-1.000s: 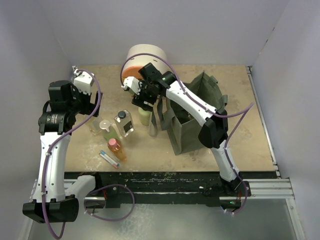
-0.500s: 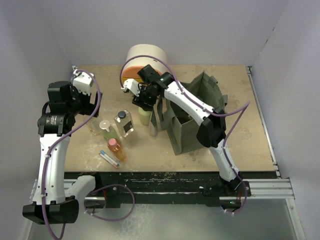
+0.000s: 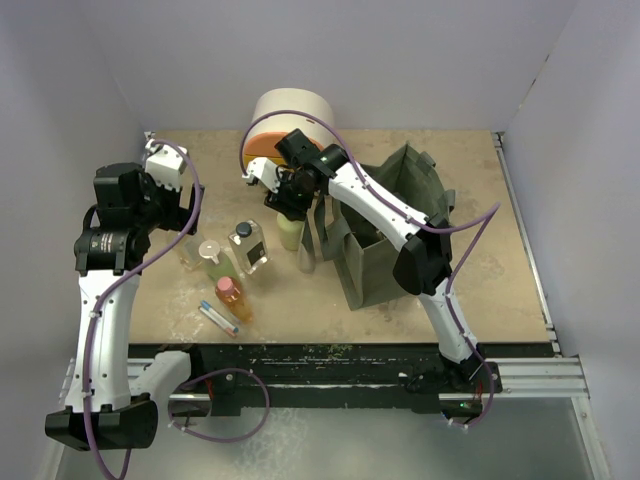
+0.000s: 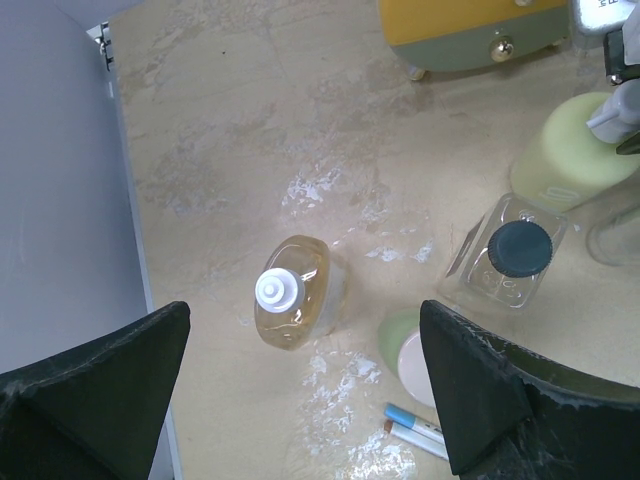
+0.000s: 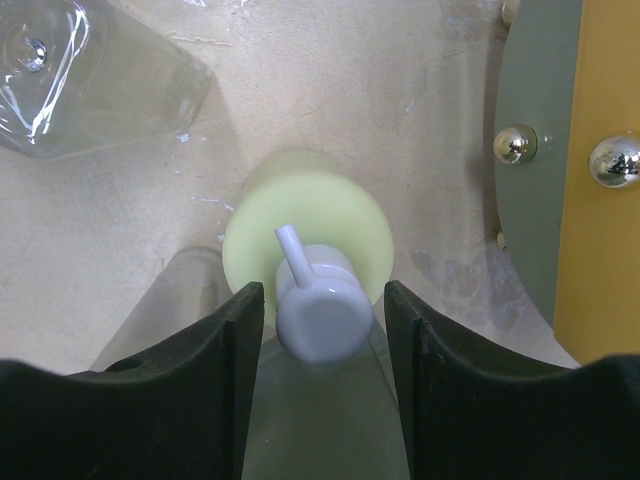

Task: Place the personal care products into the canvas bag
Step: Pick up the care product from the center of the board.

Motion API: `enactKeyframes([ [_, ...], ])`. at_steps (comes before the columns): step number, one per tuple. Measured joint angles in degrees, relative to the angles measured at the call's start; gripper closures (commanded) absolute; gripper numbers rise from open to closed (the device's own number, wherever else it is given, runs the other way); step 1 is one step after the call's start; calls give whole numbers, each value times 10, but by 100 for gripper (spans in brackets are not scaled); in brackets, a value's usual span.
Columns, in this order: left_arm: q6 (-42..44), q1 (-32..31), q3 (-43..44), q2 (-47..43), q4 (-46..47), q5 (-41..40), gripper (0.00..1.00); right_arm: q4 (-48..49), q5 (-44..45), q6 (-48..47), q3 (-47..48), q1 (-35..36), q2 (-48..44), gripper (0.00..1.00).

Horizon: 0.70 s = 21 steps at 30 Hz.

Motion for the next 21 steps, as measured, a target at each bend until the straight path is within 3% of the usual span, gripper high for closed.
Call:
enactKeyframes([
  [21, 1, 0, -3, -11, 1, 2, 1, 4, -19, 5, 0, 1, 14, 52],
])
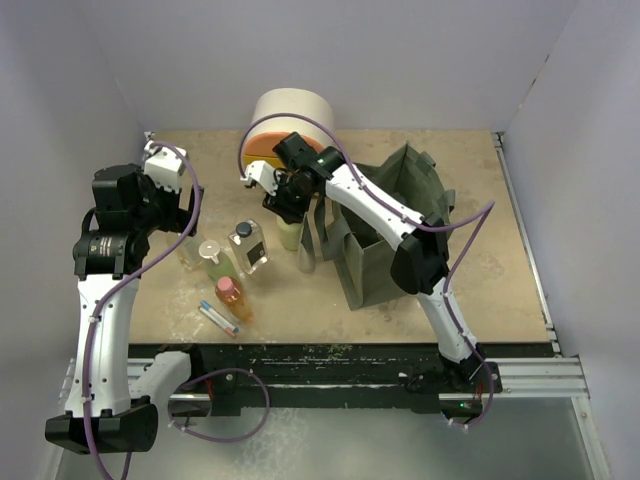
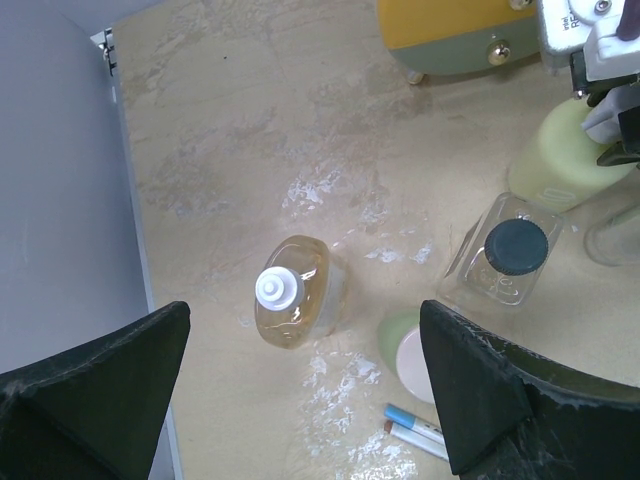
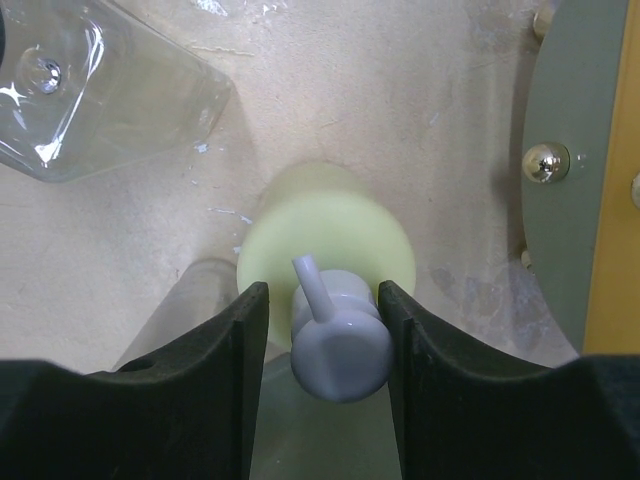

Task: Place the personal care products into the canvas bag
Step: Pick up the care product from the center of the board.

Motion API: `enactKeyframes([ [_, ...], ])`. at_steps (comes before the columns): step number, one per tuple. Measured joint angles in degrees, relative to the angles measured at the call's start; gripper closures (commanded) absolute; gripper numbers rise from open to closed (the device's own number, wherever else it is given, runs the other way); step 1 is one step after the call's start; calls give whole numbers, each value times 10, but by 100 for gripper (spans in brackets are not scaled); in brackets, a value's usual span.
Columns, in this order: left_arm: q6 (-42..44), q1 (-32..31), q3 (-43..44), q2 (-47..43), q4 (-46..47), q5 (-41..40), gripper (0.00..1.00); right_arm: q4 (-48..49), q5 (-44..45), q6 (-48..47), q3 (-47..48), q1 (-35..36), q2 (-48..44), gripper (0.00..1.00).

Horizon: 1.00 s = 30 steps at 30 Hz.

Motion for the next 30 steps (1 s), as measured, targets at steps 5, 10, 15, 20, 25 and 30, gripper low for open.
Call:
enactKeyframes([
  [5, 0, 0, -3, -2, 0, 2, 1, 0, -8, 4, 2, -1, 0, 54],
  [10, 0, 0, -9, -2, 0, 5, 1, 0, -8, 3, 5, -1, 0, 51],
  [15, 0, 0, -9, -2, 0, 5, 1, 0, -7, 3, 8, -1, 0, 47],
  [20, 0, 0, -9, -3, 0, 6, 1, 0, -5, 2, 8, -1, 0, 52],
  [25, 2, 0, -9, -4, 0, 6, 1, 0, -3, 1, 8, -1, 0, 64],
  [30, 2, 0, -9, -4, 0, 6, 1, -5, -8, 6, 11, -1, 0, 89],
])
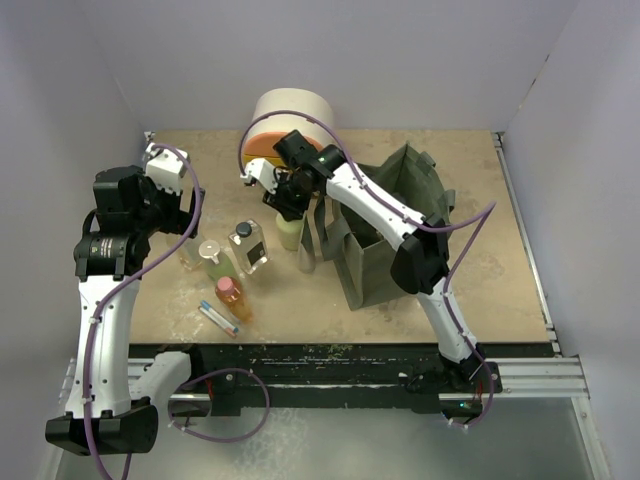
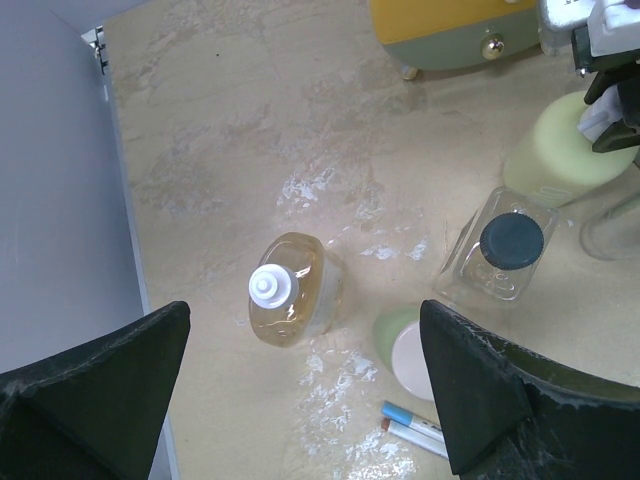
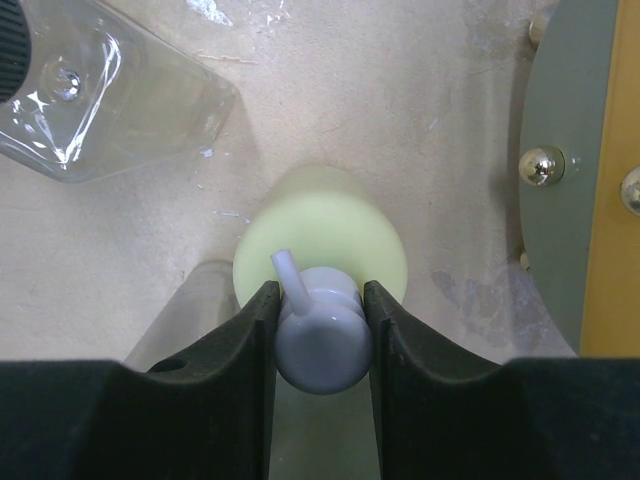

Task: Place the personal care products into the canvas bag
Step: Pick up the care product from the center of the board.

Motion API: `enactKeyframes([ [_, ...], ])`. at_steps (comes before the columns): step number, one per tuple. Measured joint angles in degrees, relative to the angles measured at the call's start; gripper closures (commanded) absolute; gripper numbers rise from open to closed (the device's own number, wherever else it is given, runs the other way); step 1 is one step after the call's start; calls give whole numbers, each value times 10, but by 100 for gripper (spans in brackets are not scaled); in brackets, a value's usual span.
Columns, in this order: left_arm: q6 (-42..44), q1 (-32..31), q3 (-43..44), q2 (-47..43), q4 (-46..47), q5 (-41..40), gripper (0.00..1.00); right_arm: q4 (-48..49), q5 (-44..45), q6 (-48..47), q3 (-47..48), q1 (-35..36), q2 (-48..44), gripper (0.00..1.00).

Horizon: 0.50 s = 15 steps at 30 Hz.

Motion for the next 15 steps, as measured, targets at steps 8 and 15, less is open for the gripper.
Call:
enactKeyframes([
  [8, 0, 0, 0, 0, 0, 0, 1, -5, 2, 0, 5, 0, 0, 100],
  [15, 0, 0, 0, 6, 0, 0, 1, -9, 5, 2, 6, 0, -6, 100],
])
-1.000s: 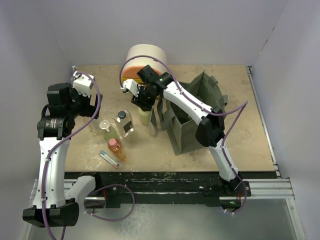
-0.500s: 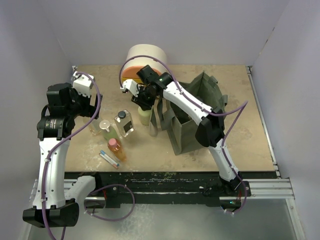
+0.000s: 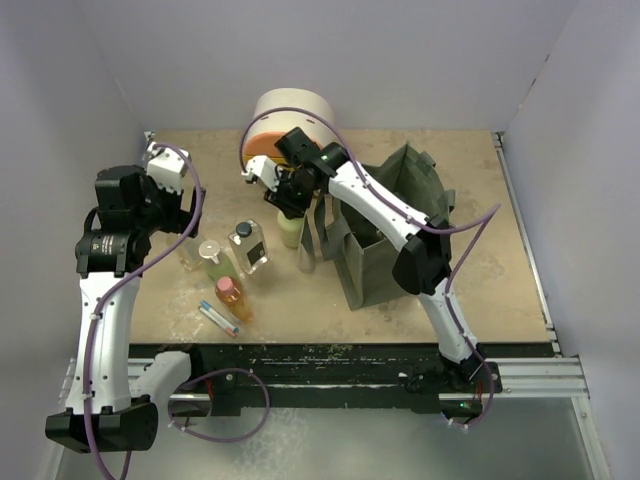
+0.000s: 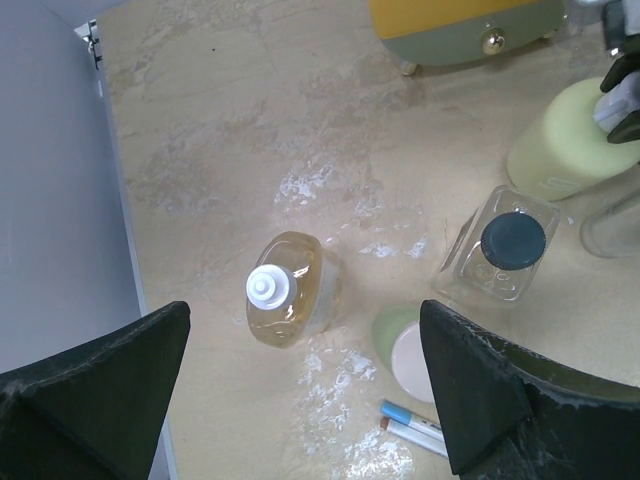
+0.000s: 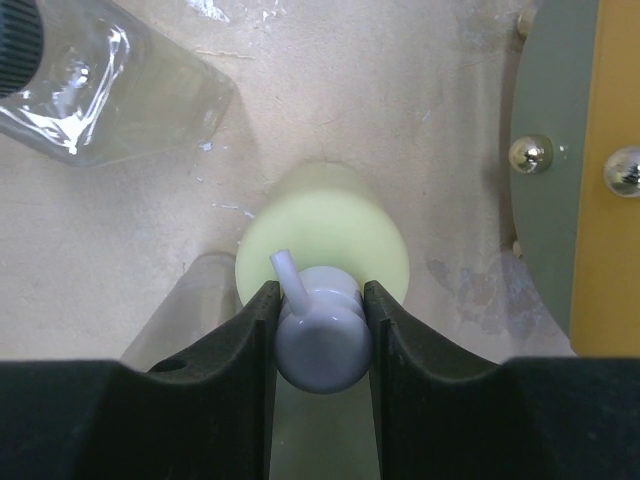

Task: Place the personal care products into the canvas bag
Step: Pick up the care product from the center of the board.

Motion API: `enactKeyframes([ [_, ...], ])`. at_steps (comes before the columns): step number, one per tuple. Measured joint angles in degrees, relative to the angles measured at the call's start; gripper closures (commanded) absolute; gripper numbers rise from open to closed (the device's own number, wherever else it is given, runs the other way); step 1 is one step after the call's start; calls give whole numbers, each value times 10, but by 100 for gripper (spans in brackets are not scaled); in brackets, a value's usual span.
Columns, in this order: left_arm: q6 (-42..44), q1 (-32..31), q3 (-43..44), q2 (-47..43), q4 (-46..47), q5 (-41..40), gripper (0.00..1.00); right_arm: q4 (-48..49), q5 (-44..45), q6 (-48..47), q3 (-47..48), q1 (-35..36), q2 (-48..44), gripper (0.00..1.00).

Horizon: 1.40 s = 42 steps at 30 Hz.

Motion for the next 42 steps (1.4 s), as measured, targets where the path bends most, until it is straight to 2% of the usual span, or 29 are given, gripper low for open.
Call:
enactKeyframes([
  [9, 0, 0, 6, 11, 0, 2, 1, -9, -1, 7, 52, 0, -48, 100],
  [20, 3, 0, 13, 20, 0, 9, 1, -19, -3, 19, 120, 0, -163, 100],
  [27, 15, 0, 17, 32, 0, 56, 1, -38, -1, 19, 124, 0, -250, 100],
  [33, 31, -3, 38, 58, 0, 104, 0, -34, 29, 14, 71, 0, -353, 100],
  [37, 44, -52, 58, 81, 0, 103, 0, -33, 52, 9, 28, -9, -408, 100],
  [42, 64, -122, 91, 111, -2, 119, 1, -33, 50, 14, 1, -54, -423, 100],
])
